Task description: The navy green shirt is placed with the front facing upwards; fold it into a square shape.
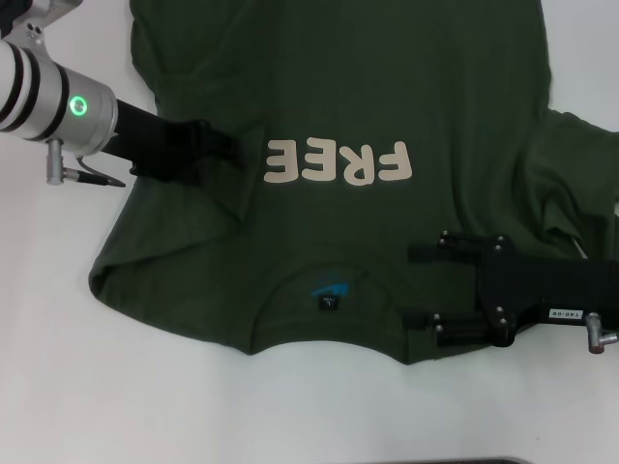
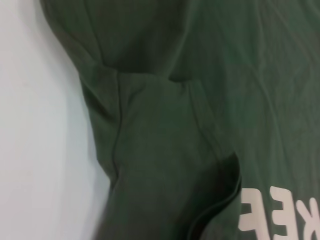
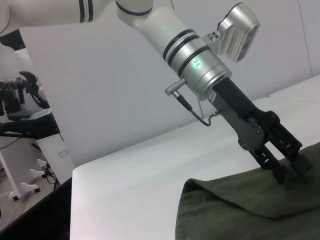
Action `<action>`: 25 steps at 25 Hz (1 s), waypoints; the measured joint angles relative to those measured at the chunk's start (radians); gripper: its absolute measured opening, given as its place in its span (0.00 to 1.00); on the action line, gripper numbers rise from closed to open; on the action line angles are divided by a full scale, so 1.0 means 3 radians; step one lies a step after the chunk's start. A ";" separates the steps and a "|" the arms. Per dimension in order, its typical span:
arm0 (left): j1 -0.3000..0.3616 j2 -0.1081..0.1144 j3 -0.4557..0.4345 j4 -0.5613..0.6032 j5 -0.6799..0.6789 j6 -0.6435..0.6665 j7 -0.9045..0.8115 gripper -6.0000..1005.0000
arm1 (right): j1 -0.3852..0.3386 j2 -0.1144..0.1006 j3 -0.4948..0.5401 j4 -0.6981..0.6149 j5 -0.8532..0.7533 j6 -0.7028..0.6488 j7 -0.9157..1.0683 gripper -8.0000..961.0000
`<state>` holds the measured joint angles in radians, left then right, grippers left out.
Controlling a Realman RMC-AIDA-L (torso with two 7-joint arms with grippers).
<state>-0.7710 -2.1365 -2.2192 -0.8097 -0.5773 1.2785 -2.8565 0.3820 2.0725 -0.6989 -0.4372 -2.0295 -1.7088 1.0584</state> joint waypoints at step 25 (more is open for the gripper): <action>-0.0102 -0.0029 0.0042 -0.0089 0.0397 0.0112 -0.0167 0.21 | -0.0020 -0.0001 0.0085 0.0010 0.0000 0.0001 0.0000 0.91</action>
<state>-0.8017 -2.1452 -2.2067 -0.8363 -0.4581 1.3121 -2.9065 0.3759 2.0722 -0.6733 -0.4341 -2.0295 -1.7085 1.0584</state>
